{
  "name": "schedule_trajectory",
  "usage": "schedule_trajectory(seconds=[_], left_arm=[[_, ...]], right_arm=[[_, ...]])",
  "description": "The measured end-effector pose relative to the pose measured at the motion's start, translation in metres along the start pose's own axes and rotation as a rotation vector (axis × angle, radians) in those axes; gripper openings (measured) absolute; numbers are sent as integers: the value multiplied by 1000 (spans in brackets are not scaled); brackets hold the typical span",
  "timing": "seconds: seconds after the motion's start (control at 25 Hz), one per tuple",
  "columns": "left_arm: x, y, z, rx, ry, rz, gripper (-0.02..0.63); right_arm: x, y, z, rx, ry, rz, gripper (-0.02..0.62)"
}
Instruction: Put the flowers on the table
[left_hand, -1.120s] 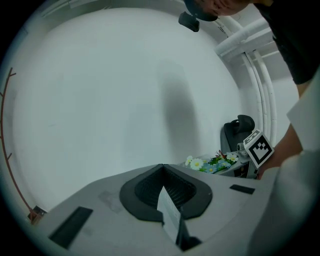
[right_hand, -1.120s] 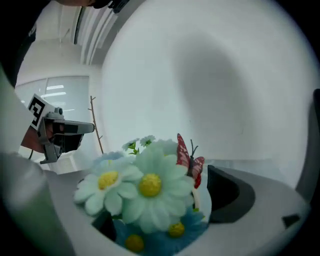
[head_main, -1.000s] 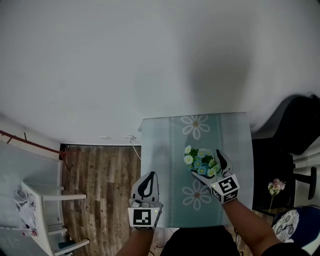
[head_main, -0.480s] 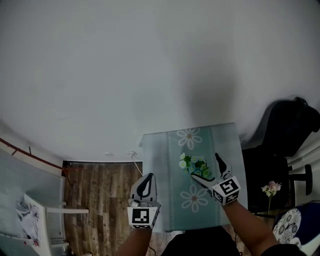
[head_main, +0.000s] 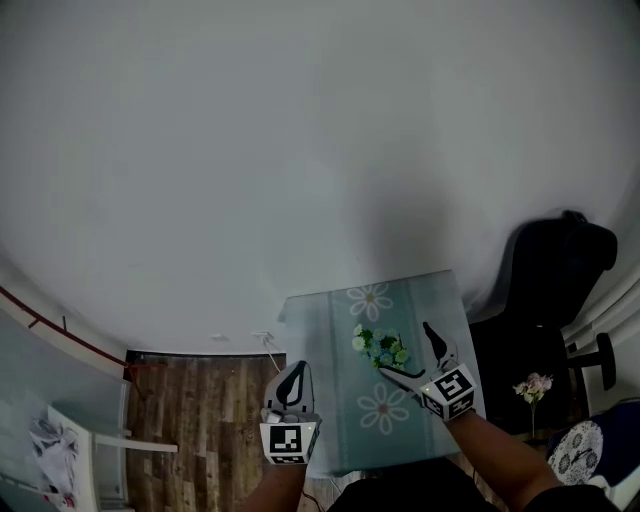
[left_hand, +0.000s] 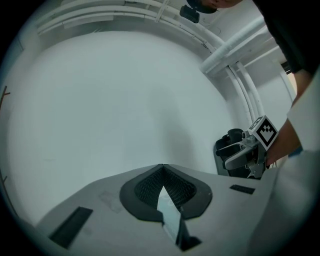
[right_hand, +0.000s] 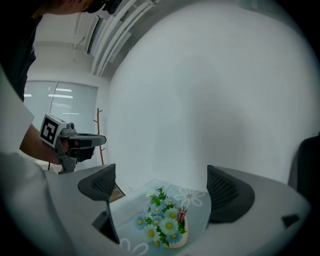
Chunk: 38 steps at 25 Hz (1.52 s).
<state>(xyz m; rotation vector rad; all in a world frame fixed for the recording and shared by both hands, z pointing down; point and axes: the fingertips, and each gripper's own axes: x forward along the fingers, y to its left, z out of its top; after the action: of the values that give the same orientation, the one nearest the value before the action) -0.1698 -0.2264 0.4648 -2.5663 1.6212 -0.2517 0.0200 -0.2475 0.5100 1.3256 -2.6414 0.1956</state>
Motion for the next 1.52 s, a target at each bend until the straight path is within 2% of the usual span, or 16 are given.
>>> schedule_trajectory(seconds=[0.32,0.56,0.72,0.76,0.8,0.84,0.88,1.16,1.52], left_arm=[[-3,3,27,-7,-58,6,5],[-15,11,22,-49,-44,34,5],[-15,6,31,-15,-64,17,5],[-16,5,33,-9,-68,14,5],[-17,5,33,-7,-70,13,5],[-18,5,32,-6,-69,10,5],[-18,5,30,-7,-65,9,5],[-21,9,15,-30,-34,26,5],[-19,14,13,-26,-30,34,5]], right_arm=[[-16,-8,38,-42,-69,-33,565],[-35,-13,55,-64,-111,-56,563],[-48,-21,54,-69,-122,-92,540],[-52,-24,55,-72,-131,-114,498],[-56,-26,56,-82,-142,-142,415],[-60,-29,58,-98,-152,-168,241],[-62,-30,60,-112,-157,-181,101],[-59,-32,53,-92,-141,-144,18],[-56,-31,50,-100,-126,-144,17]])
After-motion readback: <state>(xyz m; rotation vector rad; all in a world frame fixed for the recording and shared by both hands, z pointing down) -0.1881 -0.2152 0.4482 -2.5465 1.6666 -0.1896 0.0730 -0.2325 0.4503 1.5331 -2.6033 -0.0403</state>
